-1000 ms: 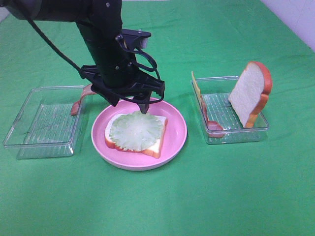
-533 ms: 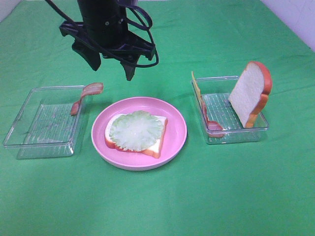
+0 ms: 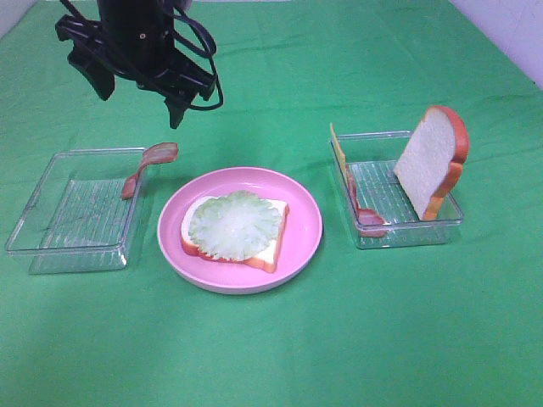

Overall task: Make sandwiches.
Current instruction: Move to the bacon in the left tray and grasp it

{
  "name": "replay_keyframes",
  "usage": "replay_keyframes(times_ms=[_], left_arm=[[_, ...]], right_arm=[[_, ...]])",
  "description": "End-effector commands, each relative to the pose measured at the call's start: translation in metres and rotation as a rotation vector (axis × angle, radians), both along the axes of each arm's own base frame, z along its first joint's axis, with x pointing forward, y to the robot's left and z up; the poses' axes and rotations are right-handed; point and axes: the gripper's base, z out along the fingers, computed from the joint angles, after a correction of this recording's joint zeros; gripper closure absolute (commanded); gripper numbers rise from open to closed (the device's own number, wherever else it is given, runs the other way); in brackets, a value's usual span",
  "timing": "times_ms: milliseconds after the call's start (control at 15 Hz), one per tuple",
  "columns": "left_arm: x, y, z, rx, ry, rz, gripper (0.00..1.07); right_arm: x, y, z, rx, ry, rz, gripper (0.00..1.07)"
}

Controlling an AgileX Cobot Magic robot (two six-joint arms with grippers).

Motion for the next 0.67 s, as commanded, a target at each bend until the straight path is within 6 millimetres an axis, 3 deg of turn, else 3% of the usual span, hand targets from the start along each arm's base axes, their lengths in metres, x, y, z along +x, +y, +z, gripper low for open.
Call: replay_keyframes(times_ms=[67, 400, 667], left_arm=[[-0.001, 0.002, -0.019, 0.065, 0.087, 0.015, 0.21], [0.01, -0.002, -0.055, 0.11, 0.103, -0.007, 0.22], [0.012, -0.003, -0.067, 0.121, 0.109, -0.015, 0.22]], right_arm=[[-0.001, 0.0, -0.001, -0.01, -0.016, 0.0, 0.38], [-0.001, 0.0, -0.001, -0.01, -0.016, 0.0, 0.38], [-0.001, 0.0, -0.001, -0.01, -0.016, 0.0, 0.38]])
